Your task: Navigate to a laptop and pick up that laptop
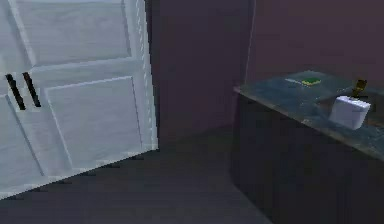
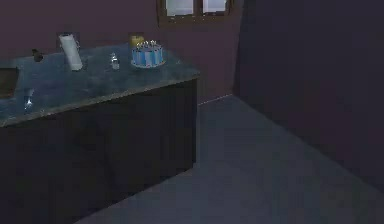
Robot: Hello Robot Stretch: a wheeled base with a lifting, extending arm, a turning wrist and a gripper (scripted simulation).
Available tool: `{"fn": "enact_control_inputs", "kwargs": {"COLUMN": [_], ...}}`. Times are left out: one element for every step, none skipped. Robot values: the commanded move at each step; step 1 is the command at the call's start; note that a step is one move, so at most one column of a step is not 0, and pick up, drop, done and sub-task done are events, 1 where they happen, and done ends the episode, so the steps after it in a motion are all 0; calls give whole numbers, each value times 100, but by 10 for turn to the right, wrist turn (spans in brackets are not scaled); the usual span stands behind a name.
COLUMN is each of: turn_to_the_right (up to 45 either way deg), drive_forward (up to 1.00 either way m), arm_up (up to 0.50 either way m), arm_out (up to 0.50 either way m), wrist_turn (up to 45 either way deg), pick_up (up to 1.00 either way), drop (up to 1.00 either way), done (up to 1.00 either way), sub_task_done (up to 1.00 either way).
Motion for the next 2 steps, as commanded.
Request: {"fn": "enact_control_inputs", "kwargs": {"turn_to_the_right": [-450, -450], "drive_forward": [0, 0], "arm_up": [0, 0], "arm_out": [0, 0], "wrist_turn": [0, 0], "pick_up": [0, 0], "drop": [0, 0], "done": [0, 0], "sub_task_done": [0, 0]}}
